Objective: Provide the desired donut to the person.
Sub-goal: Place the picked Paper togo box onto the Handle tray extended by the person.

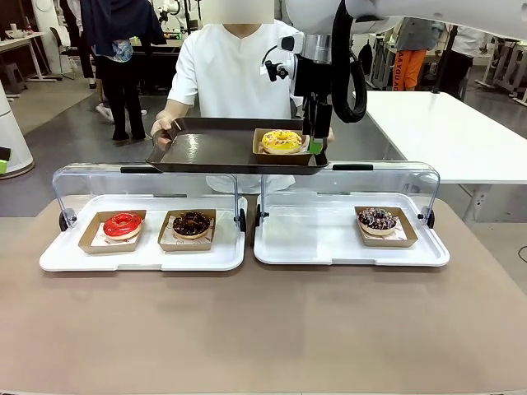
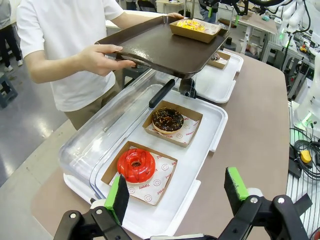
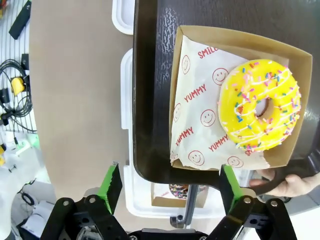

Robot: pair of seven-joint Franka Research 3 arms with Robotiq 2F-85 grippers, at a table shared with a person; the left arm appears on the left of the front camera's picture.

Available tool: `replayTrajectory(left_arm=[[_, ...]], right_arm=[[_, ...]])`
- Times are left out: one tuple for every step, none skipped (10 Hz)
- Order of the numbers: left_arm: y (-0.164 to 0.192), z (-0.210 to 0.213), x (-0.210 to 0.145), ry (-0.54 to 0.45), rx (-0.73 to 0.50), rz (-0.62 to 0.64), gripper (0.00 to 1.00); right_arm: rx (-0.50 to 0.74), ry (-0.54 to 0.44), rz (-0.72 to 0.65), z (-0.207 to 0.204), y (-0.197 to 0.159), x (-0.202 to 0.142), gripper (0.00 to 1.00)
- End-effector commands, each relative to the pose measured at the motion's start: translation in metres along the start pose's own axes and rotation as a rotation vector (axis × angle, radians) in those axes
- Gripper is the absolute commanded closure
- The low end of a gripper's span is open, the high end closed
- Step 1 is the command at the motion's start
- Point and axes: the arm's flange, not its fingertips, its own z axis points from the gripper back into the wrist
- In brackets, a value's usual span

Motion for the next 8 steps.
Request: replayTrajectory(left_arm=[[-0.001,0.000,0.000,-0.014,-0.002,-0.001,0.00],[-0.001,0.000,0.000,-0.014,-0.002,-0.001,0.00],[-0.001,0.000,0.000,-0.014,-0.002,-0.001,0.00],[-0.001,0.000,0.000,-0.014,-0.002,-0.001,0.00],[-0.001,0.000,0.000,-0.014,-0.002,-0.001,0.00],[-0.001,0.000,0.000,-0.014,-0.002,-0.001,0.00],[-0.001,0.000,0.000,-0.014,-0.002,-0.001,0.00],[-0.001,0.000,0.000,-0.014,-0.002,-0.001,0.00]], right_arm=[[0.001,0.026,0.005,0.010,0.016,-0.006,0.00],[-0.007,0.051,0.028,0.014,0.034,-0.019,0.00],[-0.025,0.034,0.034,0.021,0.052,-0.039,0.00],[-0.054,0.028,0.026,0.026,0.066,-0.059,0.00],[-0.065,0.012,0.006,0.028,0.080,-0.083,0.00],[-0.068,-0.002,-0.012,0.025,0.091,-0.104,0.00],[-0.064,-0.015,-0.032,0.017,0.102,-0.126,0.00],[-0.052,-0.041,-0.053,0.010,0.106,-0.141,0.00]])
